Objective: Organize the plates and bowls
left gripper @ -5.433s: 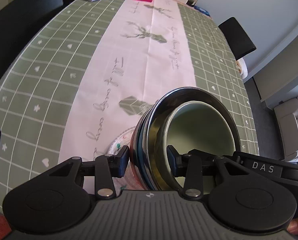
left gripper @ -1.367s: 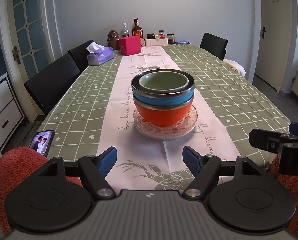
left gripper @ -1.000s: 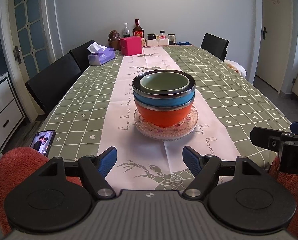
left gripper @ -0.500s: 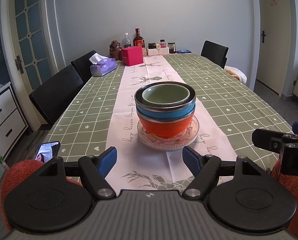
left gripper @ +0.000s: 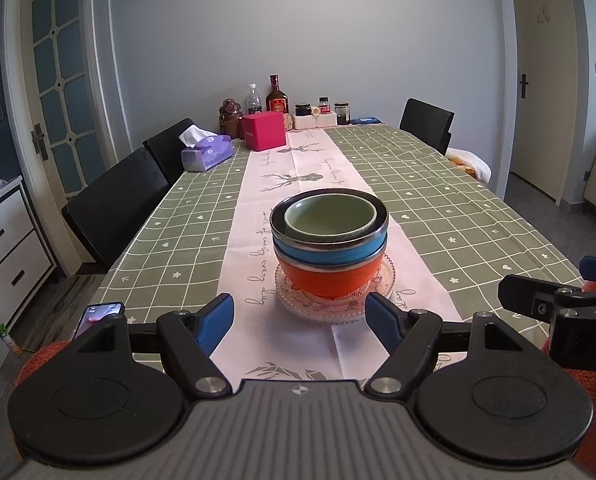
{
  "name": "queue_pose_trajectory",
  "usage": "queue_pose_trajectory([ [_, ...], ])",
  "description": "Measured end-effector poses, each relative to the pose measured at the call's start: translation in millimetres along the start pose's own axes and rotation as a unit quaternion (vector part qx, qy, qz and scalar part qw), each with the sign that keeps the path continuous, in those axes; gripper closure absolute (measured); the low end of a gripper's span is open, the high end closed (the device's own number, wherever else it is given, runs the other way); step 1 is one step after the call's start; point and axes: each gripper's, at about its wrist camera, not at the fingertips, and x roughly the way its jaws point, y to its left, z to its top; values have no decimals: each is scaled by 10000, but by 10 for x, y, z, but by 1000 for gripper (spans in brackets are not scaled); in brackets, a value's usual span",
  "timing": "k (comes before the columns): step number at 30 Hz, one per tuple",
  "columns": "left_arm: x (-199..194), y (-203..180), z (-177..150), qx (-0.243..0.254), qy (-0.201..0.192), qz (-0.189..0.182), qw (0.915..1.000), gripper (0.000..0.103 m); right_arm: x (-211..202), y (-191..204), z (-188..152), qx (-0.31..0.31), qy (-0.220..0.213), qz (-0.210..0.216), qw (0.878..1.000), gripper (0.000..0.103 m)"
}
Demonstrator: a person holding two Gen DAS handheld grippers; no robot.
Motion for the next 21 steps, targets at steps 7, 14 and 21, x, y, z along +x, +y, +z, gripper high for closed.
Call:
queue_pose_trajectory([
  [7,-4,-12,7,20,-26,-14,10000,15,-10,-6,2,12,-11,3,10000,4],
  [14,-17,-23,3,27,-39,-24,10000,15,-23,-9,13,30,-38,0,10000,4],
  [21,-16,-13,10,-5,-28,-35,10000,15,-24,-6,10,24,-36,-2,10000,4],
])
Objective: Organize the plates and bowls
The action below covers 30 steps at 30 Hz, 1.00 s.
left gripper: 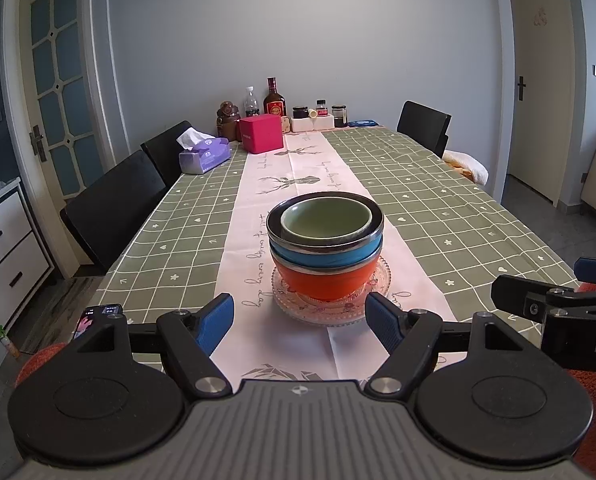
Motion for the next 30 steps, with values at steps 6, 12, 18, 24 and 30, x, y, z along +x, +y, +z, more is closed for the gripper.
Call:
queue_pose_trajectory([
  [6,1,-4,-3,-3,2,-4,10000,15,4,3,-2,3,1,3,10000,4],
  [12,1,-3,-3,-2,3,-7,10000,15,5,5,-7,20,-16,-3,10000,4],
  [18,-2,-2,-6,-3,-1,-8,10000,15,4,4,-9,26,-20,-3,10000,4],
  [24,-5,-17,2,-8,0,-9,10000,15,4,2,-10,27,-18,-3,10000,4],
  [30,-9,-16,-1,-13,-4,-11,10000,15,4,2,-11,28,-18,1,10000,4],
])
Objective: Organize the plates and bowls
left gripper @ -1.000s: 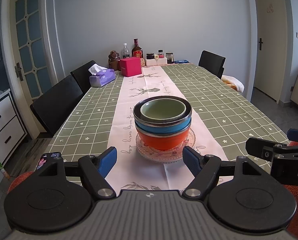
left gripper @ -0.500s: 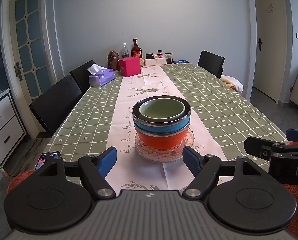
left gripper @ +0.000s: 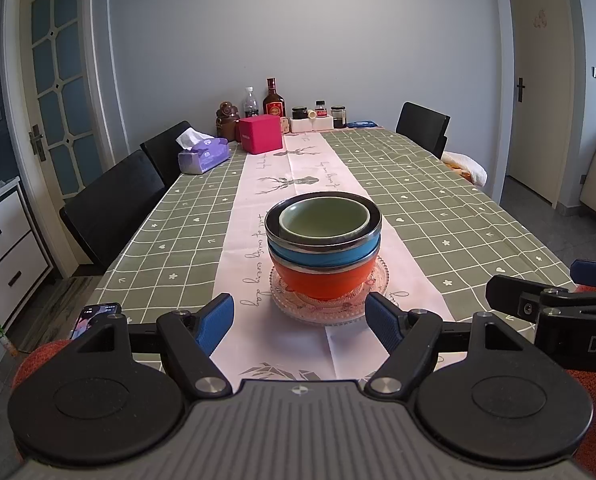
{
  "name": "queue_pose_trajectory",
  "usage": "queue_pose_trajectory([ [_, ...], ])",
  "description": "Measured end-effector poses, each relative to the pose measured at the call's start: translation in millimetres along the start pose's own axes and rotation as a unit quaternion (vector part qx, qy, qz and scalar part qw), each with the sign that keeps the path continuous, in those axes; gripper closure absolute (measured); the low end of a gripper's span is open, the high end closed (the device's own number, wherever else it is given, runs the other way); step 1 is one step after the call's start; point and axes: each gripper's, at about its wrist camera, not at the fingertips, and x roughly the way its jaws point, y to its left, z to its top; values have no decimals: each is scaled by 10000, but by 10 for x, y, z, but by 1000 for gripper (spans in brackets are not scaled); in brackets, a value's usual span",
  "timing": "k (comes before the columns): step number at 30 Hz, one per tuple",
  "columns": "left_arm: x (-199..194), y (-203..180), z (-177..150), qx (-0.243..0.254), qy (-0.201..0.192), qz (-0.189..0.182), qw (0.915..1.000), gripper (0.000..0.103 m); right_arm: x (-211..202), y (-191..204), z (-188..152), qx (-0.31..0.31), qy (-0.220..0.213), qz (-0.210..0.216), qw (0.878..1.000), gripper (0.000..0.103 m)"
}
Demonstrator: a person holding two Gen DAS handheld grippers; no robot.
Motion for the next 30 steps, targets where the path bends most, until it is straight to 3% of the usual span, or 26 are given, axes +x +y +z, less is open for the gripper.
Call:
queue_pose_trajectory([
  [30,-22,9,0,-16,-30,7,10000,15,11,35,-10,-1,27,18,10000,4],
])
